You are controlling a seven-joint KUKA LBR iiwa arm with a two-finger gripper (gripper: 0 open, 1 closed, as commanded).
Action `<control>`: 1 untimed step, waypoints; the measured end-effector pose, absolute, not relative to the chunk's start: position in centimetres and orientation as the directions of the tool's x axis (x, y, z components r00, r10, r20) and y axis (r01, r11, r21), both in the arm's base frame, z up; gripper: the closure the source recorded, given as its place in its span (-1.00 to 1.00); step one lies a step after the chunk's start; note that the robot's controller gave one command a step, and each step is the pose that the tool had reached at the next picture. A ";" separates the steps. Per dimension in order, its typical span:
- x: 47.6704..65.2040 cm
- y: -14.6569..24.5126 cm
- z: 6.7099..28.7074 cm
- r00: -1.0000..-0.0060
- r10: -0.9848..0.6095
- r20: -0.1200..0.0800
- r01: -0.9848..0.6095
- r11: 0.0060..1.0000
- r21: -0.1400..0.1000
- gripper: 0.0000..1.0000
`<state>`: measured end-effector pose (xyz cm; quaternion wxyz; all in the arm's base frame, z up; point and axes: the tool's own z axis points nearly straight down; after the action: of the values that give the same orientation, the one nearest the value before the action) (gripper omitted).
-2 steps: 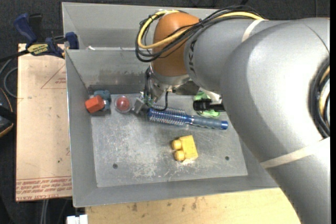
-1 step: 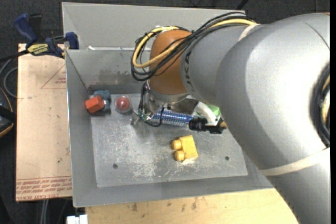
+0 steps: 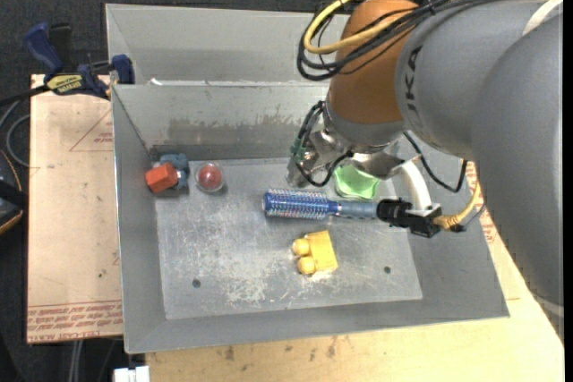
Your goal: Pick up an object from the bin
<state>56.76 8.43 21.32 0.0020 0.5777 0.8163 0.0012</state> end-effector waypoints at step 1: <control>56.7 8.5 21.1 -0.335 0.942 -0.001 0.942 0.335 -0.001 -1.00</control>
Offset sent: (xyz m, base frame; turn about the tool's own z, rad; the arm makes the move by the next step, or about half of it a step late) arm 0.0000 0.0000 0.0000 0.0000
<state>56.68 8.52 21.06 0.0002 0.5768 0.8169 -0.0006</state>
